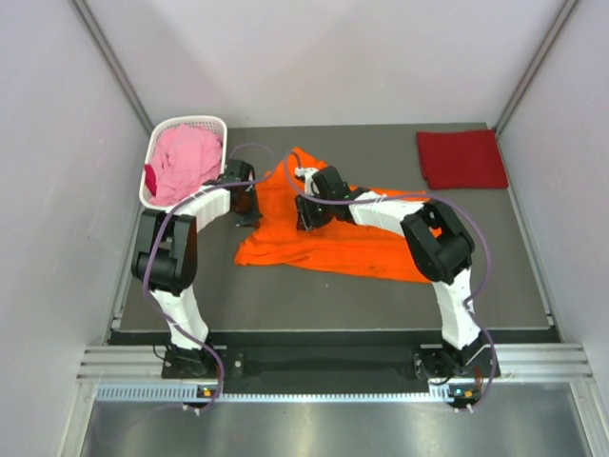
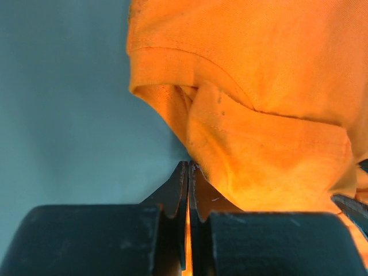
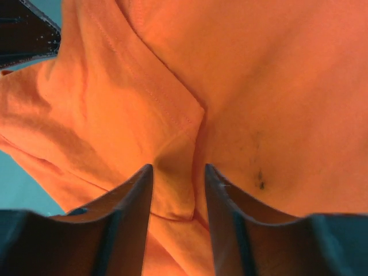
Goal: Fold and stack the t-shirts
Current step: Fold the tshirt
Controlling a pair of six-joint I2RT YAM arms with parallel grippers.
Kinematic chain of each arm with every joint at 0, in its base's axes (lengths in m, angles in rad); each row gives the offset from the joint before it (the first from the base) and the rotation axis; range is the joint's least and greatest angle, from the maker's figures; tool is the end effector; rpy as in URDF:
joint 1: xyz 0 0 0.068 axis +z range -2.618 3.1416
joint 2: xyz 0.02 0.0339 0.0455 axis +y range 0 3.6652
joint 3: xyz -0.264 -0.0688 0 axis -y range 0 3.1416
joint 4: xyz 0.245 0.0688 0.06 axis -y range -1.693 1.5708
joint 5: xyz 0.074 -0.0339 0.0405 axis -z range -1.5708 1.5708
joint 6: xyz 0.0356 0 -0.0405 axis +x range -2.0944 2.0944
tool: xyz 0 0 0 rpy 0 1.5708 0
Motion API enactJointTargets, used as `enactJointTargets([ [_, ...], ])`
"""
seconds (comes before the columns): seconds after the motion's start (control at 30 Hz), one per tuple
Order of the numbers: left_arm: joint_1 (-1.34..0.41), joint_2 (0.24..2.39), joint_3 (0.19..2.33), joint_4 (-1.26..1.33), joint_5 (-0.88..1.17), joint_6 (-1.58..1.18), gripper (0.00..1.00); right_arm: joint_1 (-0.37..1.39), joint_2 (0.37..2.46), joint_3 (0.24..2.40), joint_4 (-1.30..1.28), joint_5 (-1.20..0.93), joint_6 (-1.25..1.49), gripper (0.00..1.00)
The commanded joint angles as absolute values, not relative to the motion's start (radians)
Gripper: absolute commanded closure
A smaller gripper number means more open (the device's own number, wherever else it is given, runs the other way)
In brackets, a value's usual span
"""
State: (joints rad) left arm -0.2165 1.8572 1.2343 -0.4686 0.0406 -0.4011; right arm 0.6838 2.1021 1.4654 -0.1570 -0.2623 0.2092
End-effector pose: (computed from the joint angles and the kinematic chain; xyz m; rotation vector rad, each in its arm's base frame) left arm 0.3699 -0.0828 0.1753 -0.2343 2.6758 -0.2514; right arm 0.3526 0.2993 0.1664 -0.7051 2.3522 0.7252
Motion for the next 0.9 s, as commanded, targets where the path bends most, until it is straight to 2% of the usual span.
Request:
enactJointTargets([
  [0.0, -0.215, 1.833, 1.261, -0.426, 0.077, -0.402, 1.0, 0.704, 2.118, 1.509, -0.101, -0.265, 0.206, 0.62],
  [0.07, -0.215, 1.827, 1.259, -0.429, 0.08, -0.408, 1.0, 0.704, 2.12, 1.508, -0.095, -0.262, 0.213, 0.69],
  [0.1, -0.215, 1.825, 1.258, -0.428, 0.08, -0.414, 1.0, 0.706, 2.12, 1.503, -0.088, -0.262, 0.216, 0.79],
  [0.23, -0.215, 1.81, 1.253, -0.423, 0.077, -0.428, 1.0, 0.704, 2.117, 1.494, -0.074, -0.262, 0.227, 0.9],
  [0.3, -0.215, 1.807, 1.261, -0.434, 0.074, -0.439, 1.0, 0.704, 2.102, 1.476, -0.052, -0.259, 0.235, 1.0],
  [0.87, -0.236, 1.738, 1.307, -0.466, -0.02, -0.469, 1.0, 0.722, 1.931, 1.341, 0.021, -0.146, 0.308, 1.0],
])
